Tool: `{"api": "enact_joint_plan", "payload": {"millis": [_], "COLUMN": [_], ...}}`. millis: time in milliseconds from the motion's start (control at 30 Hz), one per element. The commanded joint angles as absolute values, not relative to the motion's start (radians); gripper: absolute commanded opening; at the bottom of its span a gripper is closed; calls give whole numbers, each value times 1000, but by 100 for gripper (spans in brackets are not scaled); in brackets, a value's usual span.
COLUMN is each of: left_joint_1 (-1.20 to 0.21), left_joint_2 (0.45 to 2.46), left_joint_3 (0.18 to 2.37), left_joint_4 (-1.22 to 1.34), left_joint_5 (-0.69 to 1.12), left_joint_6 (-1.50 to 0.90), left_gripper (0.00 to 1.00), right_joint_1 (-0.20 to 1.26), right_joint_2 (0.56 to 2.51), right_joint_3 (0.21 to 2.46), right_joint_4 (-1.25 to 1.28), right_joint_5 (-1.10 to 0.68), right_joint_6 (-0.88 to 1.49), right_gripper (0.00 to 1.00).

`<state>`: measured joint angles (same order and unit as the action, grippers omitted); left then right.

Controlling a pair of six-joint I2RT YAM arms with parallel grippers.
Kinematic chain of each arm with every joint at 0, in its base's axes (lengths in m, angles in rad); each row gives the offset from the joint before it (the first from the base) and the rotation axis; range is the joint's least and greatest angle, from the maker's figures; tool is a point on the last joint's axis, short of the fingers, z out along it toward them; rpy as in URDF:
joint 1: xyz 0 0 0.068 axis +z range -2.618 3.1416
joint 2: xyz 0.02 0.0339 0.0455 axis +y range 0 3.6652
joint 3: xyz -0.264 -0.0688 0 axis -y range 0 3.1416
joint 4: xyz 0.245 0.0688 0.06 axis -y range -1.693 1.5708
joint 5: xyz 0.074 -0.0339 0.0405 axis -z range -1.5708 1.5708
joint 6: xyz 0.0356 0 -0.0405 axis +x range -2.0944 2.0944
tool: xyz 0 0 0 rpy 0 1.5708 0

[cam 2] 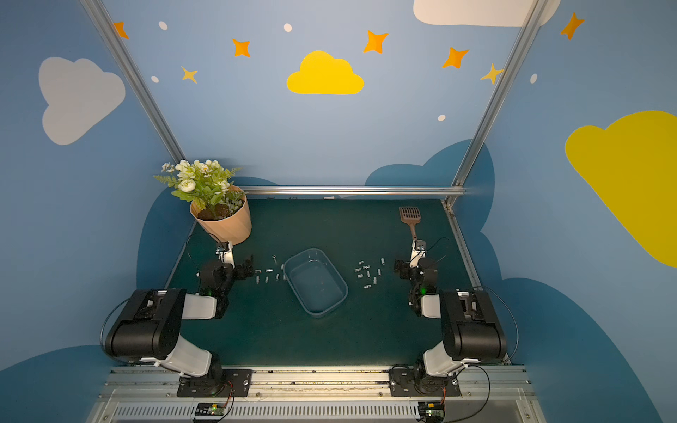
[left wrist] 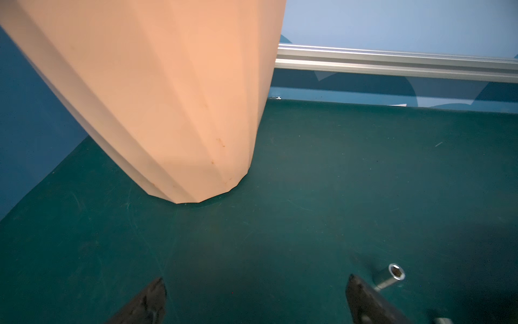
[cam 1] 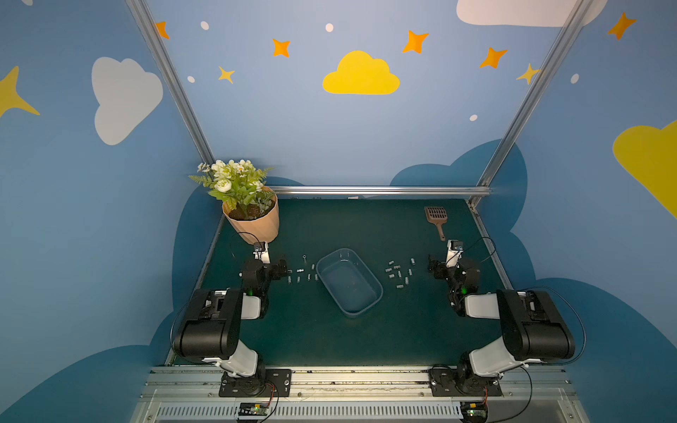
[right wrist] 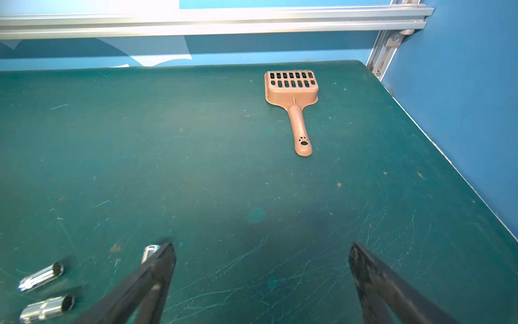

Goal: Take out the socket from the storage box
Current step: Reset both arms

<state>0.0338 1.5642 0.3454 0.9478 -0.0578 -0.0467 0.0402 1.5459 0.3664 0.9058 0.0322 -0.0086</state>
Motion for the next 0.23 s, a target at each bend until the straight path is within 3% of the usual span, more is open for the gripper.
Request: {"api": "enact_joint_plan", "payload": {"millis": [0,200], "left_joint_1": [31,30], "left_joint_2": [1574,1575], "left_joint_3": [363,366], "left_joint_4": [943,937], "left_joint_5": [-35,-27], "left_joint_6": [-23,-21], "left_gripper": [100,100], "right_joint_1": [41,41], "right_joint_2": [1555,1556], "right_joint_3": [364,365], "right_joint_4": [949,949], "right_joint_5": [20,21], "right_joint_6": [-10,-11], "right_gripper": [98,98]}}
